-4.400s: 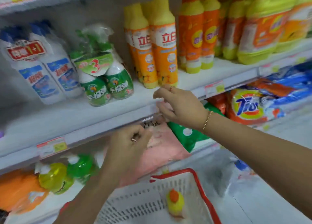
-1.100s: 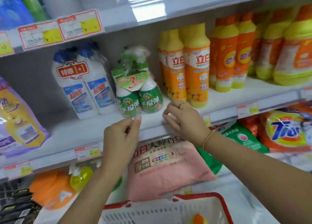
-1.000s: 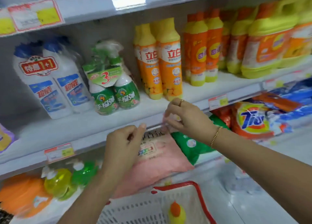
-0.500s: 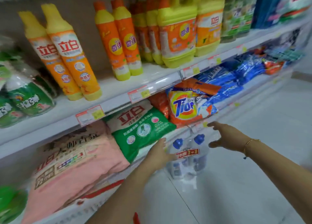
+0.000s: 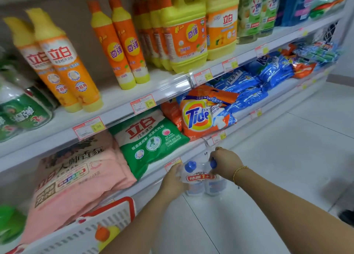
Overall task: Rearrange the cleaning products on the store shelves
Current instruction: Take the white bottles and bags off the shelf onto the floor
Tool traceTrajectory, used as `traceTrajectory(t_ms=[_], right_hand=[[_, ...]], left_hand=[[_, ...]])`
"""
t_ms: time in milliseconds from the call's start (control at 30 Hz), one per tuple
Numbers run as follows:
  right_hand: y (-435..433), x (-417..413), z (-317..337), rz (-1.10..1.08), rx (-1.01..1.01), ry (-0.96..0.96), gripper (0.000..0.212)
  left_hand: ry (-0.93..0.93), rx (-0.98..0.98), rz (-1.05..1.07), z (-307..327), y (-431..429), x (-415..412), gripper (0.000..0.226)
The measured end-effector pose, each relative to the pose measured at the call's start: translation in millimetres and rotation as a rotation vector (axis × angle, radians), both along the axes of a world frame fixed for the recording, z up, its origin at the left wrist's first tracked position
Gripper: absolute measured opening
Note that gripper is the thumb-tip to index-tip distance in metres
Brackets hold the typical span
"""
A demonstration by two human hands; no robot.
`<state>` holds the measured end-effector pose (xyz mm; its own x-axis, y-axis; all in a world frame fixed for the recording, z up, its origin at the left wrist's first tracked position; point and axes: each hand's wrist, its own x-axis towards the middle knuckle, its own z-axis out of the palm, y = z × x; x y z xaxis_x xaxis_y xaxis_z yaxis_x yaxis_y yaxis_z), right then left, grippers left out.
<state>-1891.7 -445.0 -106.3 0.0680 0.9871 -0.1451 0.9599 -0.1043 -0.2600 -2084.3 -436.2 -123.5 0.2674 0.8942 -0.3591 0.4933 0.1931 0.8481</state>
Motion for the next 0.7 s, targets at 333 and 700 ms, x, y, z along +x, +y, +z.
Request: traceTrajectory(t_ms=[333, 700], right_hand=[[-38.3, -47.2, 126.4, 0.305, 0.177, -0.248, 0.021], [-66.6, -180.6, 300.5, 0.581, 0.661, 0.068, 0.034]], left_hand=[[-0.006, -0.208, -0.047, 44.5, -17.1, -60.6, 0.086], [-0.306, 0.474, 0.248, 158.9, -53.2, -189.1, 0.042]])
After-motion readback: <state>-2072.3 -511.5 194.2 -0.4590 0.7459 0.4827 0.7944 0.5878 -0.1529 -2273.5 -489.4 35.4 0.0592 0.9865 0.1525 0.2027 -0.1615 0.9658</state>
